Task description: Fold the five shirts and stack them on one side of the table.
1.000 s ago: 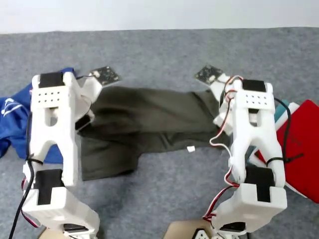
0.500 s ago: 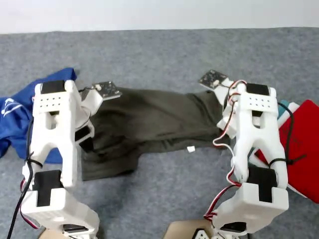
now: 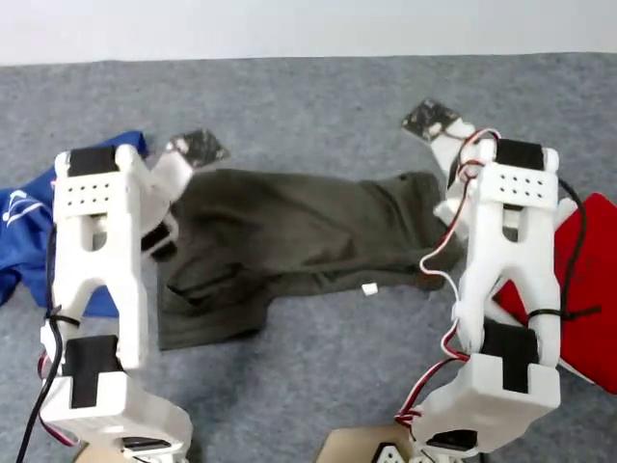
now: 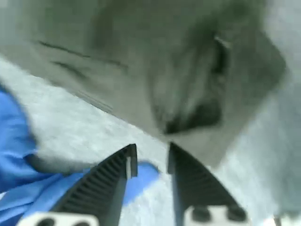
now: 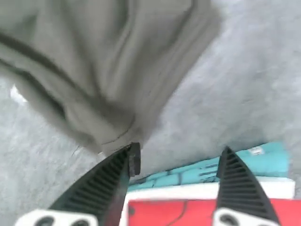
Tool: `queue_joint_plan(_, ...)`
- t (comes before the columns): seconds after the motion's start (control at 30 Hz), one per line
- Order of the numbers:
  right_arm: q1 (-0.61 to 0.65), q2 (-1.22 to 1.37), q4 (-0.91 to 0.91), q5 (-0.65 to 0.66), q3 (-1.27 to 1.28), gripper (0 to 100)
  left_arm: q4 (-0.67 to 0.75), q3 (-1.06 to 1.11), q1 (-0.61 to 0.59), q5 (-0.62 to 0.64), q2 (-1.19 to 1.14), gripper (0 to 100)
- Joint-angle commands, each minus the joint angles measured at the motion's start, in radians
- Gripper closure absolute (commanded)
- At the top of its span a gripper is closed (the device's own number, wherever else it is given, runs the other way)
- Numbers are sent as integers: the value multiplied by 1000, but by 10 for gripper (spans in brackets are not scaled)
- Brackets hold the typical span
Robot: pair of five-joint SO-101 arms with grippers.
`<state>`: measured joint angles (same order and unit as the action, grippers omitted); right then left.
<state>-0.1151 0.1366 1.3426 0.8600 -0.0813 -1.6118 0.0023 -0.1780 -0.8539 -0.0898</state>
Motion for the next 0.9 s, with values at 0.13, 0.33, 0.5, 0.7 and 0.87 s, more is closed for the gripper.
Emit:
queue_joint_plan(0.13, 114, 107, -309, -273, -58, 967, 264, -42, 124, 440, -117, 994)
queue_joint_plan(0.33, 159, 249, -524, -342, -60, 989, 411, -70, 150, 621, -330, 994)
queue_joint_plan(0.5, 162, 335, -651, -362, -60, 989, 324, -226, 138, 635, -523, 993)
queue_joint_plan(0.7, 122, 444, -690, -358, -72, 989, 97, -538, 92, 635, -743, 993)
queue_joint_plan(0.87, 53, 487, -684, -359, -124, 989, -54, -768, 41, 632, -873, 994)
